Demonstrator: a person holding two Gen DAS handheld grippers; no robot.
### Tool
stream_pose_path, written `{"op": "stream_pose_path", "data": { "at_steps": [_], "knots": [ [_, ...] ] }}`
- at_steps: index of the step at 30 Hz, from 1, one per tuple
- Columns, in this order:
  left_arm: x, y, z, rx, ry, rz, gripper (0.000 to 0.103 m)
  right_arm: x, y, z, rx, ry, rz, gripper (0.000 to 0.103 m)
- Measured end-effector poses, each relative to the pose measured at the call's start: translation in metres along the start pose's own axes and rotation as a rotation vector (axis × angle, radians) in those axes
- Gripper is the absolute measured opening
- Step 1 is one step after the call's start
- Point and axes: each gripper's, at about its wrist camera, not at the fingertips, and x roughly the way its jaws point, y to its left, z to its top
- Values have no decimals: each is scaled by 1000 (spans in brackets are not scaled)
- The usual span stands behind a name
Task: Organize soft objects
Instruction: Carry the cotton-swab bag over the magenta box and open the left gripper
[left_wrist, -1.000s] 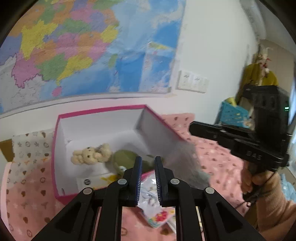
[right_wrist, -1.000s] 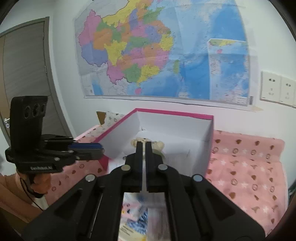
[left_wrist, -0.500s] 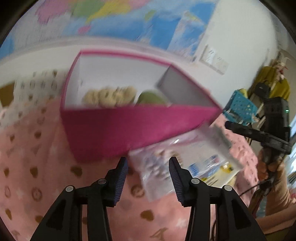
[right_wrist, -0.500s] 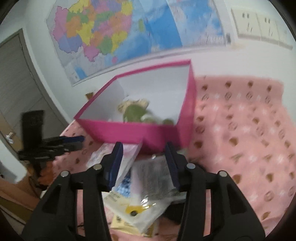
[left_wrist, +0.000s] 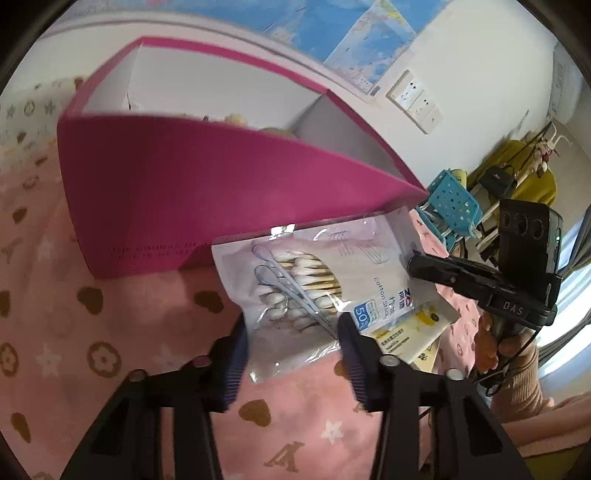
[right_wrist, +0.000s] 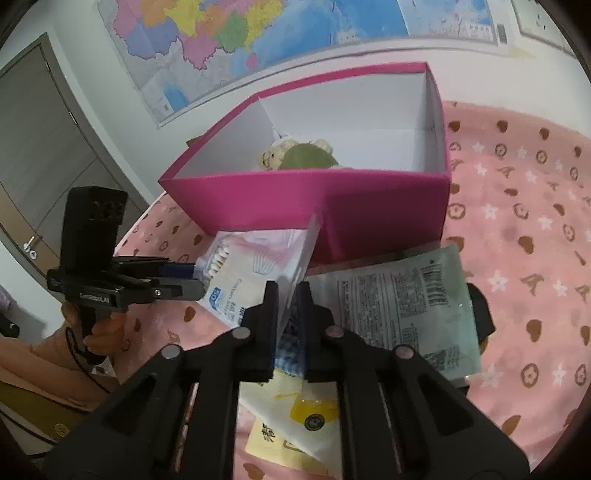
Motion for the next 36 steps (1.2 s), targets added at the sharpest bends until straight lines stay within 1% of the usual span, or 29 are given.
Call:
{"op": "stream_pose_path", "data": {
  "at_steps": [5,9,12,15,17,21,23,24,26,27,29,30,32,33,34,36],
  "knots": [
    [-23,-21,7,48,-57,7,41,-22,13,7,-38,-54,-8,10],
    [-47,-40,23,96,-118,23,41,-42,24,19,-78,-107,-2,10],
    [-59,-50,44,135,-162,45,41,-53,27,37,-104,-152,-2,10],
    [-61,-49,69,161,-184,83,41,-56,23,58,-112,-187,-8,10],
    [-57,-45,89,168,-187,113,41,-53,16,75,-98,-202,0,10],
    [-40,-38,120,168,-176,159,41,-39,1,104,-88,-211,-44,10],
    [-28,-31,134,176,-155,188,41,-29,-9,120,-68,-208,-57,10],
    [-22,-27,141,164,-147,199,41,-23,-13,126,-63,-207,-77,10],
    [-7,-17,155,150,-113,206,41,-10,-24,139,-43,-190,-91,11],
    [-2,-13,161,132,-105,216,41,-2,-29,146,-38,-183,-123,13],
    [11,-4,172,116,-81,230,42,11,-37,154,-27,-161,-140,15],
    [16,-1,175,107,-68,241,44,18,-41,157,-21,-146,-158,19],
    [26,5,177,93,-43,294,57,33,-50,163,3,-107,-199,35],
    [28,7,177,86,-40,319,64,35,-52,163,13,-100,-216,48],
    [29,7,174,76,-38,337,64,36,-54,163,23,-104,-237,49],
    [27,7,170,74,-43,326,64,34,-54,160,21,-117,-223,49]
  ]
}}
